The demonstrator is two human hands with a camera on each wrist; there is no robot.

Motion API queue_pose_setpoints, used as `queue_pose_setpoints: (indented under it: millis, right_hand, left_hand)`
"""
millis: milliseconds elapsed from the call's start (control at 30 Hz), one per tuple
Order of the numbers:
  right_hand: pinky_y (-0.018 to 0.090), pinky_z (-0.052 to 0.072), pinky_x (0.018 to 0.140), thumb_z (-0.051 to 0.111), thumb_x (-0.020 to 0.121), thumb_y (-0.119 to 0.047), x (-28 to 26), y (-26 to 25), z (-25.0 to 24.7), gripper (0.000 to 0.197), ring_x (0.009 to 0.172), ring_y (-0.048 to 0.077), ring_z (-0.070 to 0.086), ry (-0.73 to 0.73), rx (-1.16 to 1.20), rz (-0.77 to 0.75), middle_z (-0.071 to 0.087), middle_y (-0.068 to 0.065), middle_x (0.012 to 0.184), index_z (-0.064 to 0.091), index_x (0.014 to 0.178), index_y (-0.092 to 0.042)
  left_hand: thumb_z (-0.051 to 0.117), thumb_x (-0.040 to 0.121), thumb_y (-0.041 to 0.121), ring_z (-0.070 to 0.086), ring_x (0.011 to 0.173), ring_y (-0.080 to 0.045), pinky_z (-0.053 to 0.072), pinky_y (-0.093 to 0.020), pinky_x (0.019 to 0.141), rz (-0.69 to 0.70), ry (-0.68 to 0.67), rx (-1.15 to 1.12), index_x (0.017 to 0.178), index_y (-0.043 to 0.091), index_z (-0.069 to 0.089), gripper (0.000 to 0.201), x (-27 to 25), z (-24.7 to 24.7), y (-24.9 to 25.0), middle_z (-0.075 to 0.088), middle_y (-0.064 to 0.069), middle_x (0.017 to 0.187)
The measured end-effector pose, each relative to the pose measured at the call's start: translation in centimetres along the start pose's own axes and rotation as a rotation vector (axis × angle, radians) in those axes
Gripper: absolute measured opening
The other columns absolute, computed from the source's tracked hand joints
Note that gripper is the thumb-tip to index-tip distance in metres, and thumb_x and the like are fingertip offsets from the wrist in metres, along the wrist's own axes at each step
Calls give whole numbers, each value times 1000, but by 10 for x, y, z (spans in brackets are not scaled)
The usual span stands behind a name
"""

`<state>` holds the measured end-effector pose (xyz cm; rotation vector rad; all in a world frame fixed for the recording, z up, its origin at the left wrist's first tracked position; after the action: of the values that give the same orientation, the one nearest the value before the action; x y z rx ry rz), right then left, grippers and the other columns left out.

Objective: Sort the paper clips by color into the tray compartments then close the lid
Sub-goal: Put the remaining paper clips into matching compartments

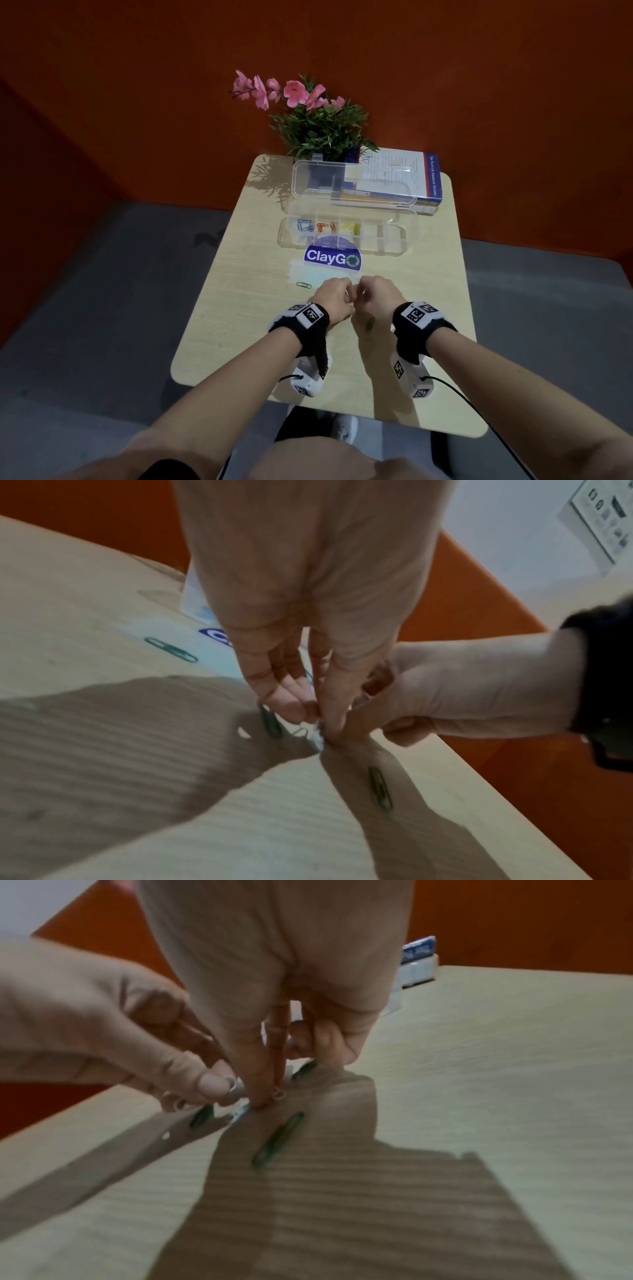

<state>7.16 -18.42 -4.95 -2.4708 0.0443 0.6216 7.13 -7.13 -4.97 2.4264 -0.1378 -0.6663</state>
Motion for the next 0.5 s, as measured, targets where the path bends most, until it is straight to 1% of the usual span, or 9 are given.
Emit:
queue_pose_setpoints:
  millis: [67,133,200,333,367,400,433,467,500]
  right_hand:
    - [25,39,71,62,78,-13,0,-3,0,20,97,32,62,18,-61,-2,67,17,106,64,95,-4]
    - [27,42,76,58,81,-12,1,-6,0,20,102,33,61,5,-89,17,65,19,110,64,97,-1]
    - [29,45,82,56,83,-12,2,-8,0,20,105,33,61,-12,-112,33,65,19,113,66,98,-1]
    - [32,46,86,51,88,-14,-1,-9,3,22,106,35,59,-81,-183,37,57,19,117,67,103,-6]
    - [33,45,88,50,89,-16,-2,-9,4,20,106,35,58,-100,-199,27,54,18,117,66,100,-11]
    - [34,44,89,50,89,-18,-3,-9,5,14,106,35,57,-111,-209,20,53,17,116,64,90,-19]
    - [35,44,90,51,89,-19,-4,-7,6,14,106,34,56,-119,-209,13,53,17,115,57,78,-25]
    - [36,44,90,52,88,-20,-4,-5,6,19,106,33,55,-123,-216,11,53,18,114,47,71,-27]
    - [36,44,89,53,87,-21,-5,-3,5,20,106,33,55,-117,-219,10,53,18,113,46,70,-26]
  left_hand:
    - [65,77,5,63,98,-30,52,-37,81,-19,-7,37,96,9,62,19,1,5,2,63,-12,104]
    - [62,78,2,63,97,-32,55,-41,82,-38,-15,88,86,12,57,14,2,7,4,57,-10,97]
    - [60,78,1,62,97,-33,55,-44,83,-54,-19,128,83,13,53,15,3,8,5,55,-10,98]
    - [56,82,1,60,102,-33,54,-46,83,-109,11,165,101,10,57,21,5,8,5,57,-12,111]
    - [55,84,1,60,104,-33,55,-46,84,-119,15,169,104,9,57,22,5,8,5,58,-12,112]
    - [54,85,1,60,105,-33,55,-46,84,-125,14,177,105,9,58,22,6,8,5,59,-12,113]
    - [53,85,1,60,106,-33,55,-46,86,-123,11,185,106,8,59,22,7,7,6,60,-13,113]
    - [54,85,1,61,106,-33,55,-45,87,-117,6,192,106,7,61,22,8,7,7,61,-14,114]
    - [55,85,1,61,107,-34,54,-45,89,-112,0,197,106,6,62,22,9,7,7,61,-15,115]
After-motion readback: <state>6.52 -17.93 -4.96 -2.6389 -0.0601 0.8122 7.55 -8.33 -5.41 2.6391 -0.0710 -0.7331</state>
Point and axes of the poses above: each hand's wrist, its own x-axis towards the middle knuckle, its own z-axis out of the palm, y = z × x, the point moved 5 cm from there along x, towards the middle knuckle
